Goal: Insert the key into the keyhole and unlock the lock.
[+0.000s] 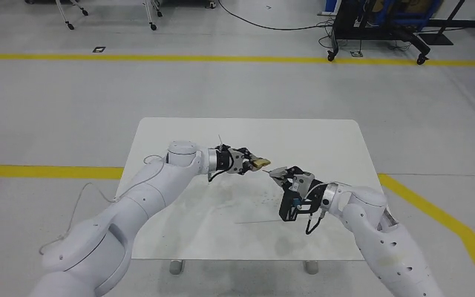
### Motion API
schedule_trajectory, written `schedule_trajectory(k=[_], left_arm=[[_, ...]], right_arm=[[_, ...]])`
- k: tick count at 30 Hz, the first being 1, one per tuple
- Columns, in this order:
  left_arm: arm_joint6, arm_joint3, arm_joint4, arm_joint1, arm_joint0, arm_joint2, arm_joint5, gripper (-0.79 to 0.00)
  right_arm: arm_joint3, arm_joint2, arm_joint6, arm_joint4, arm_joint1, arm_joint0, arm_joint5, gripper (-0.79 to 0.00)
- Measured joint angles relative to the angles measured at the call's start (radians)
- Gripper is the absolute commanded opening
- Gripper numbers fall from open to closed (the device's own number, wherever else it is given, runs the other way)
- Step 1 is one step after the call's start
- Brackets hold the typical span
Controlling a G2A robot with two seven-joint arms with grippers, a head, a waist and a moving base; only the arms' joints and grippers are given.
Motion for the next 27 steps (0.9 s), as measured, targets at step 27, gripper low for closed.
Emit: schedule_trajectory(k=[27], left_arm=[[0.188,-0.174,0.234,0.04,0.074,-0.112,-0.02,-0.785]], right_arm=[[-0.176,-0.154,0.39,-0.522,0.003,-0.074,0.113,-0.785]])
